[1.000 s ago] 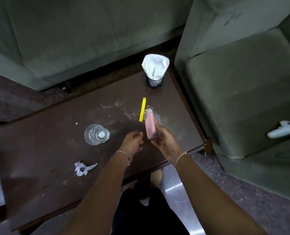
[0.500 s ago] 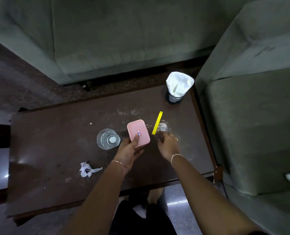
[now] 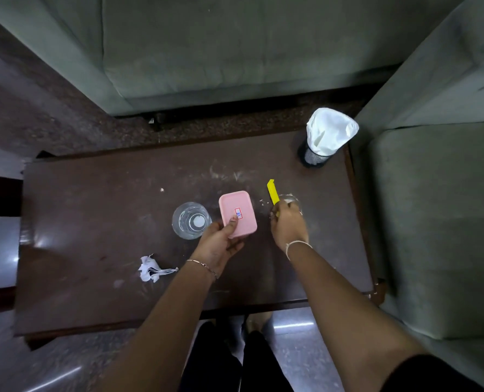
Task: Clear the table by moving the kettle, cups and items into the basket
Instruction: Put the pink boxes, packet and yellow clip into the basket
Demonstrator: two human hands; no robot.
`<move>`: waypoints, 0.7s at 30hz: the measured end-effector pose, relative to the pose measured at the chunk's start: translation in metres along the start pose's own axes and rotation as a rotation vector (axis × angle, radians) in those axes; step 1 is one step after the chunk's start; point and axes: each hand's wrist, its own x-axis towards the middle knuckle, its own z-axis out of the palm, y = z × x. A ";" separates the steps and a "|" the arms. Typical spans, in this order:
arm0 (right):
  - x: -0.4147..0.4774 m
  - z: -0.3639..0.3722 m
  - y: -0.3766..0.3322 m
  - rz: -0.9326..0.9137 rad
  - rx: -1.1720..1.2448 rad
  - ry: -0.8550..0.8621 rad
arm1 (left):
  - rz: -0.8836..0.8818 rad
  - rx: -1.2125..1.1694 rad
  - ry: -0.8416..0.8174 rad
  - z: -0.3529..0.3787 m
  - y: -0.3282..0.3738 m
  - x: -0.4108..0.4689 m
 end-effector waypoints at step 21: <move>-0.151 -0.106 -0.158 0.344 1.550 -0.297 | 0.218 -0.371 0.054 -0.086 0.073 -0.182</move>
